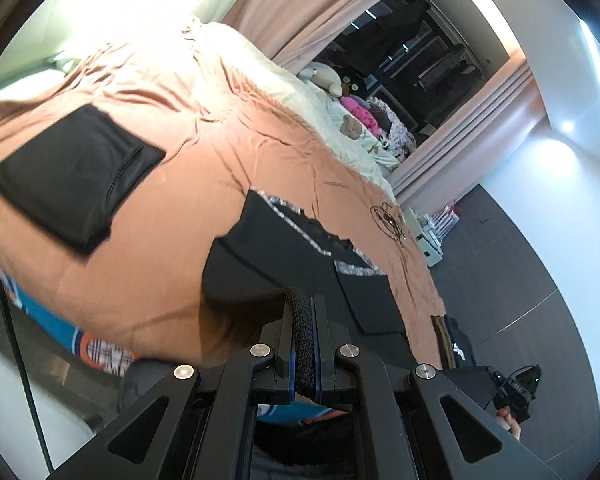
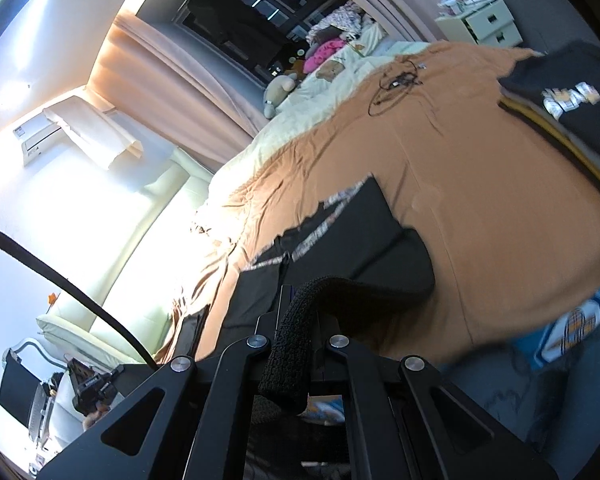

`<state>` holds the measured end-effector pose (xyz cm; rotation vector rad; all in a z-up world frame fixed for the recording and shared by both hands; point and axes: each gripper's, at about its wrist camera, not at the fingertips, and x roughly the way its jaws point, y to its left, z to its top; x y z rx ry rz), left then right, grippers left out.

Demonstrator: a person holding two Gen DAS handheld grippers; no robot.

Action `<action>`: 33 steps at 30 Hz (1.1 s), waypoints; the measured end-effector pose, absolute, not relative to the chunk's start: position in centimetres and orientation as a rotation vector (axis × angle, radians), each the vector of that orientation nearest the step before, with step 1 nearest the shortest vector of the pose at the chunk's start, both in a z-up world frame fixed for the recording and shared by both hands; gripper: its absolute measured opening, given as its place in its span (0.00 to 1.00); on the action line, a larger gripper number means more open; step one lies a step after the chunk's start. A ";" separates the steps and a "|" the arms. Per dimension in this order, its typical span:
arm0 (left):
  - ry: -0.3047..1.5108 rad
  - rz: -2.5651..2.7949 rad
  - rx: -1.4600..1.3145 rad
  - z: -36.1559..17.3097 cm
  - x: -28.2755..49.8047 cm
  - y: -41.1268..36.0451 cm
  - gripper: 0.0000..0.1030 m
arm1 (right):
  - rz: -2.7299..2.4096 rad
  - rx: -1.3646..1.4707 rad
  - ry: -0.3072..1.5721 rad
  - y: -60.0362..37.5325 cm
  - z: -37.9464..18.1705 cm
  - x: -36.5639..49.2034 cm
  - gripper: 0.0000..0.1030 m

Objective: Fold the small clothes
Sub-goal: 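Lift the hem with both tools and fold it toward the collar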

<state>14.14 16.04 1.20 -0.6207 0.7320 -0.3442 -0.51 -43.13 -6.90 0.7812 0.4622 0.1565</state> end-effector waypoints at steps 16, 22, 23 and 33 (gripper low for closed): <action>0.756 -0.306 -0.570 4.6 29.1 14.6 0.05 | 0.086 0.696 0.461 -43.1 -3.6 11.9 0.00; 0.808 -0.287 -0.554 3.4 34.0 13.4 0.05 | 0.052 0.710 0.505 -42.9 -4.1 16.4 0.00; 0.818 -0.281 -0.548 3.1 34.8 13.3 0.05 | 0.046 0.716 0.517 -42.9 -4.3 17.0 0.00; 0.930 -0.222 -0.533 -1.7 42.9 11.6 0.05 | 0.011 0.768 0.640 -43.8 -5.9 25.5 0.00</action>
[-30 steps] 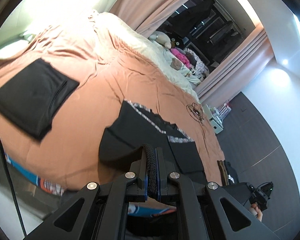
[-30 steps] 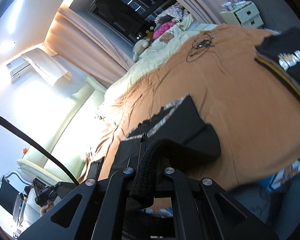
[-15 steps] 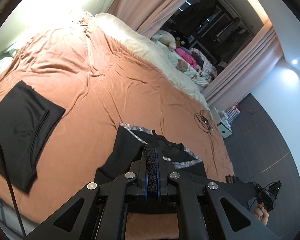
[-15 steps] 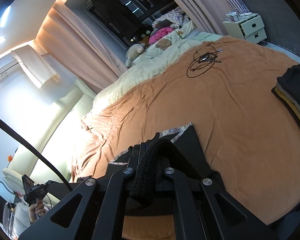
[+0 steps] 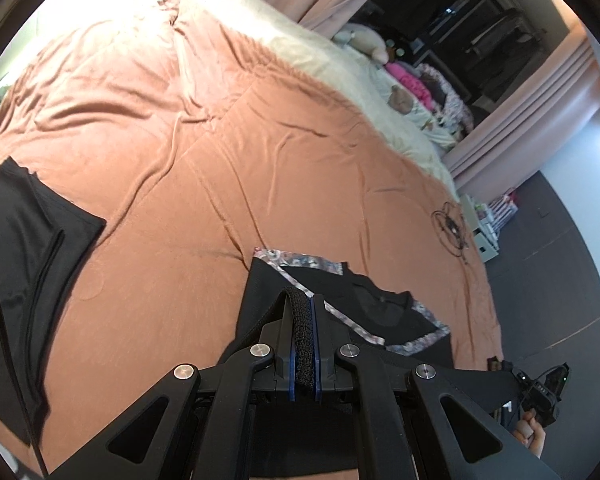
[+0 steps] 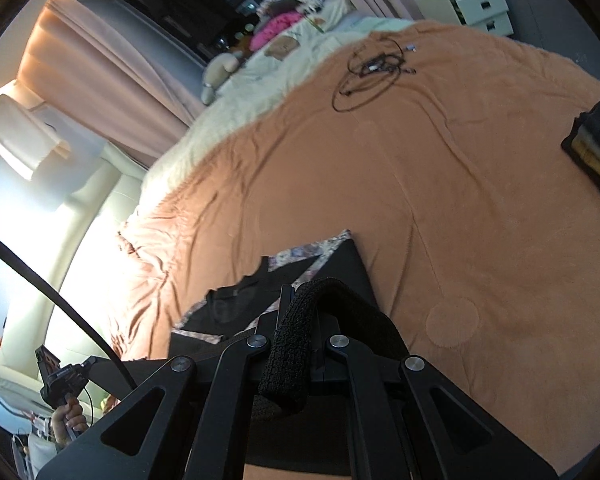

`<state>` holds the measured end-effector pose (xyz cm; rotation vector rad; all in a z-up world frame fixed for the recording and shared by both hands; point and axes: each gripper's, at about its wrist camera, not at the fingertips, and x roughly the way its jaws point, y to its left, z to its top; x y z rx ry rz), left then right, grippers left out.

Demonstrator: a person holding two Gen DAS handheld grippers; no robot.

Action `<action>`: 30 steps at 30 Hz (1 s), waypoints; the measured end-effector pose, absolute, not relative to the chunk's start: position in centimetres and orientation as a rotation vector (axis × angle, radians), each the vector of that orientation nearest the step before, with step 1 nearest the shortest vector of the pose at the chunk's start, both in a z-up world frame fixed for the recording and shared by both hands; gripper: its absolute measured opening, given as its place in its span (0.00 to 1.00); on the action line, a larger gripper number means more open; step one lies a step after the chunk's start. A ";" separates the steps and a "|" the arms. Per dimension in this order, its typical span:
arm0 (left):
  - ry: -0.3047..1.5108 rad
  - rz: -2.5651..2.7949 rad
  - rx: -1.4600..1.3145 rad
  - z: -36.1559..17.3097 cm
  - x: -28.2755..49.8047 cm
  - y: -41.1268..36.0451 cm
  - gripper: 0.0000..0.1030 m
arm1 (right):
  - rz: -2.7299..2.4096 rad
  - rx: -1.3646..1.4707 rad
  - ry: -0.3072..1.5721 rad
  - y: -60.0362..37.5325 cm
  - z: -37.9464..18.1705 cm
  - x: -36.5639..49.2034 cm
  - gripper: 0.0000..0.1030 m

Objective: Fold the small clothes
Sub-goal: 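Lift the hem with both tools and fold it toward the collar, then lay the hem over the collar and open both tools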

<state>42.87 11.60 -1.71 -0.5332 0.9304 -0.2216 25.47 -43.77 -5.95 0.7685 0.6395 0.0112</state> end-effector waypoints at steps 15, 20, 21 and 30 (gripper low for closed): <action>1.084 -0.095 -0.505 -11.5 52.5 10.7 0.05 | -0.087 0.733 0.781 -44.1 -9.6 36.3 0.00; 1.102 -0.044 -0.485 -14.1 54.1 10.6 0.06 | -0.122 0.680 0.841 -43.5 -11.0 39.5 0.00; 1.096 -0.032 -0.456 -14.5 54.4 10.4 0.07 | -0.129 0.666 0.862 -43.2 -11.3 40.1 0.00; 1.090 -0.035 -0.381 -13.1 53.1 9.8 0.67 | -0.116 0.479 0.859 -40.2 -7.7 39.3 0.77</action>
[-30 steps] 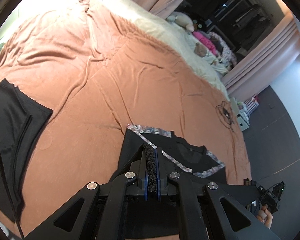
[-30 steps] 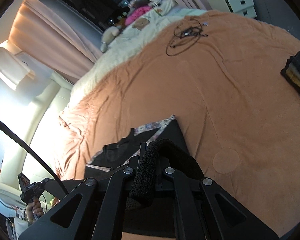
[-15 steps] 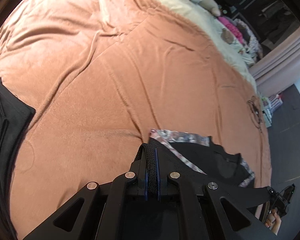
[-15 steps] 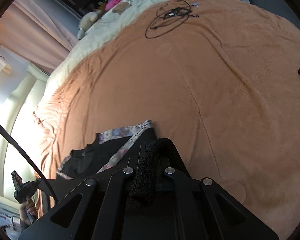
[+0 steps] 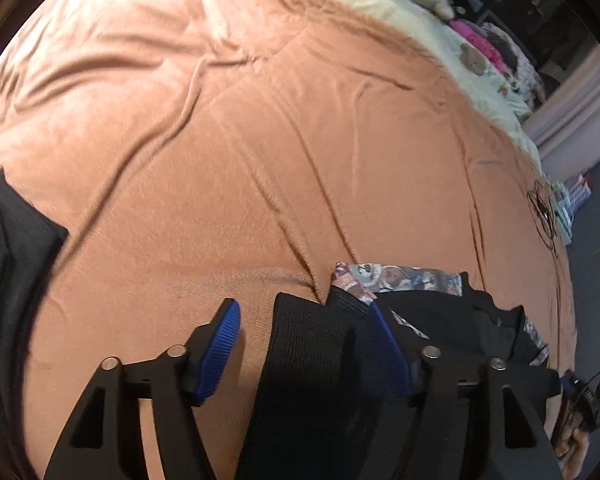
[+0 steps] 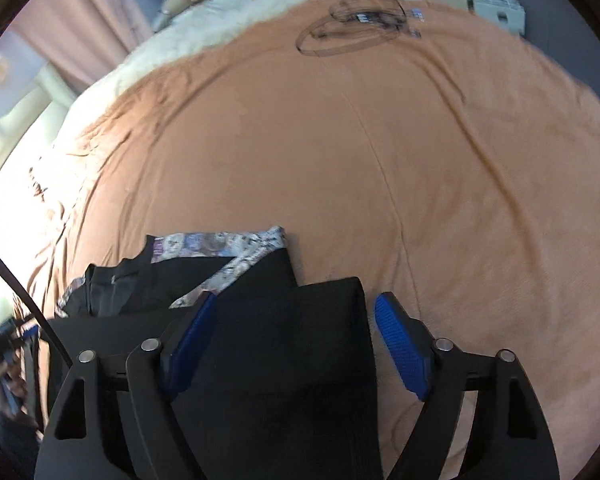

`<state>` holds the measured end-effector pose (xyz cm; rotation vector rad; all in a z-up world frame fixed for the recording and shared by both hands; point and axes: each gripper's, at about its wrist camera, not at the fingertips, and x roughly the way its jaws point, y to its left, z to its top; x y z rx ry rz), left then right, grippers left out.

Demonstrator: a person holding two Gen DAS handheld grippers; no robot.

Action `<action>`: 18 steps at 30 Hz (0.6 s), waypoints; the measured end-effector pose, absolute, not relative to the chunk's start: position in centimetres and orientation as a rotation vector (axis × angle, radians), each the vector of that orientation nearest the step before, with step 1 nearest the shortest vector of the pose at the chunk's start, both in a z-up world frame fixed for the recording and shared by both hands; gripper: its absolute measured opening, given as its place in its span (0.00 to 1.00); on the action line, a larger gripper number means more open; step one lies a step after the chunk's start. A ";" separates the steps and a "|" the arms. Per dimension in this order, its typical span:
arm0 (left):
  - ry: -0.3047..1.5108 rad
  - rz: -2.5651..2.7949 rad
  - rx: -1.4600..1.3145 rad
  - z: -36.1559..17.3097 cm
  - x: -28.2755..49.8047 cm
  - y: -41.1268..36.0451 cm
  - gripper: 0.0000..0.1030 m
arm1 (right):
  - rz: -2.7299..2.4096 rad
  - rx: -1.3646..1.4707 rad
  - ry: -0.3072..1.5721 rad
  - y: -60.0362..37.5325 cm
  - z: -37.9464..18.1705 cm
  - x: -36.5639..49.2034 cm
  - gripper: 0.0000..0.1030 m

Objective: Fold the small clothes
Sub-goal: 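Lay the hem over the collar and open both tools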

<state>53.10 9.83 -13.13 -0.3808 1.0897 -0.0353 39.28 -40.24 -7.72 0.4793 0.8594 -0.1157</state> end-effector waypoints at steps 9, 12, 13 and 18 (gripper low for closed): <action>1.175 -0.074 -0.073 -12.4 50.5 5.7 0.67 | -0.073 0.287 0.979 -37.1 -7.9 36.4 0.77; 1.220 -0.107 -0.016 -13.5 49.6 4.4 0.67 | -0.082 0.251 1.013 -36.2 -8.3 36.4 0.77; 1.228 -0.110 0.006 -13.9 49.4 4.1 0.67 | -0.079 0.244 1.023 -35.8 -8.5 36.4 0.77; 1.285 -0.083 0.148 -16.4 49.1 2.1 0.67 | -0.071 0.134 1.077 -33.2 -9.7 37.8 0.77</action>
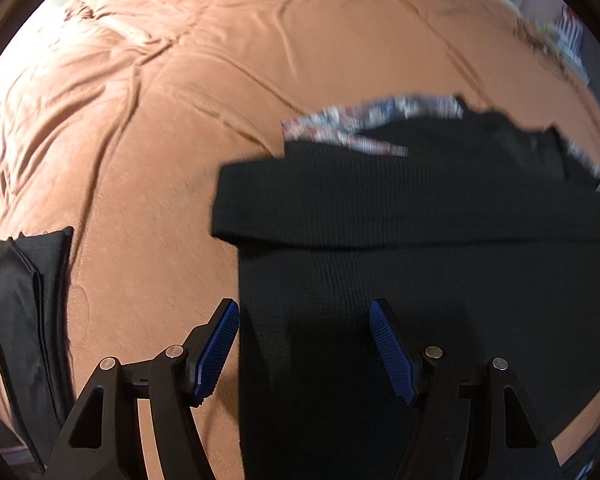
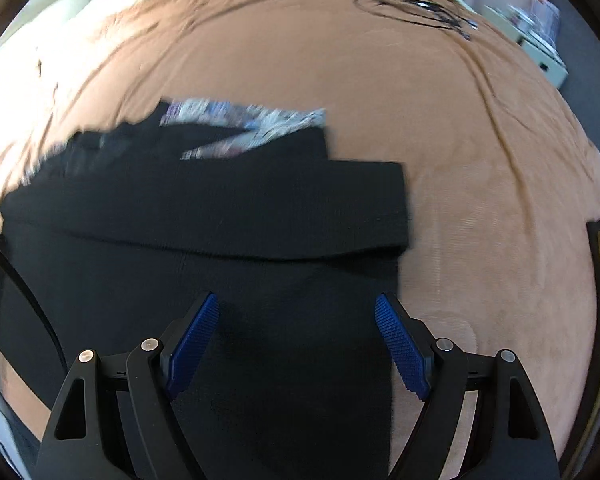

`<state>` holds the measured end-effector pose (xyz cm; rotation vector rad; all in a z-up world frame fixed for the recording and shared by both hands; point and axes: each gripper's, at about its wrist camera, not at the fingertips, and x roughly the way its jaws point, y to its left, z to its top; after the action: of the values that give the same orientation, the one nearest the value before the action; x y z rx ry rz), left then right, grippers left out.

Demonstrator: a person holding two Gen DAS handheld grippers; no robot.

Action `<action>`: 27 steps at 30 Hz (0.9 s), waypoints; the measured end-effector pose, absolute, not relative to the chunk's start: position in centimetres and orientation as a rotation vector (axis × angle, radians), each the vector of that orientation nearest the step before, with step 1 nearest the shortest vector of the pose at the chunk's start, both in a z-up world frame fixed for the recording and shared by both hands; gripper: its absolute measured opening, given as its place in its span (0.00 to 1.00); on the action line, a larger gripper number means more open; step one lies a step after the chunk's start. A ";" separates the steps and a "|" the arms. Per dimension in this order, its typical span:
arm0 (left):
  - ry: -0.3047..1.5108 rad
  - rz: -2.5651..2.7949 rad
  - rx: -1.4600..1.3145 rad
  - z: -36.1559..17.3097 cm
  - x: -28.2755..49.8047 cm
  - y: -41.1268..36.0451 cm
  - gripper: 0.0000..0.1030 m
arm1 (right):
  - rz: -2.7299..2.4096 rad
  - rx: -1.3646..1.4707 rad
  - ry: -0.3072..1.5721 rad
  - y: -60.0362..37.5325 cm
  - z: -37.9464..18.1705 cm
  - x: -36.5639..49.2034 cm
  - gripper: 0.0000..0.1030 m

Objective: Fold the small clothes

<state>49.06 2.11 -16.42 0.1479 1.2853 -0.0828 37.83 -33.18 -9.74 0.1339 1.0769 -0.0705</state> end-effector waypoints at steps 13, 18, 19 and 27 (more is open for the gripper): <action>1.235 0.020 0.197 -17.6 54.5 0.8 0.85 | -0.161 0.126 1.044 -32.4 -11.3 43.9 0.77; 1.215 0.034 0.189 -17.6 57.2 0.7 0.87 | -0.190 0.116 1.025 -32.5 -11.8 46.9 0.77; 1.211 0.037 0.188 -17.5 57.7 0.7 0.87 | -0.195 0.120 1.022 -32.7 -11.9 47.5 0.77; 1.173 0.087 0.179 -17.4 62.6 0.2 0.87 | -0.268 0.144 0.995 -33.6 -11.7 51.9 0.77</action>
<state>62.55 0.22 -17.41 0.1786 1.1732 0.0870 51.88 -33.56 -11.74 0.1442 0.9954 -0.2678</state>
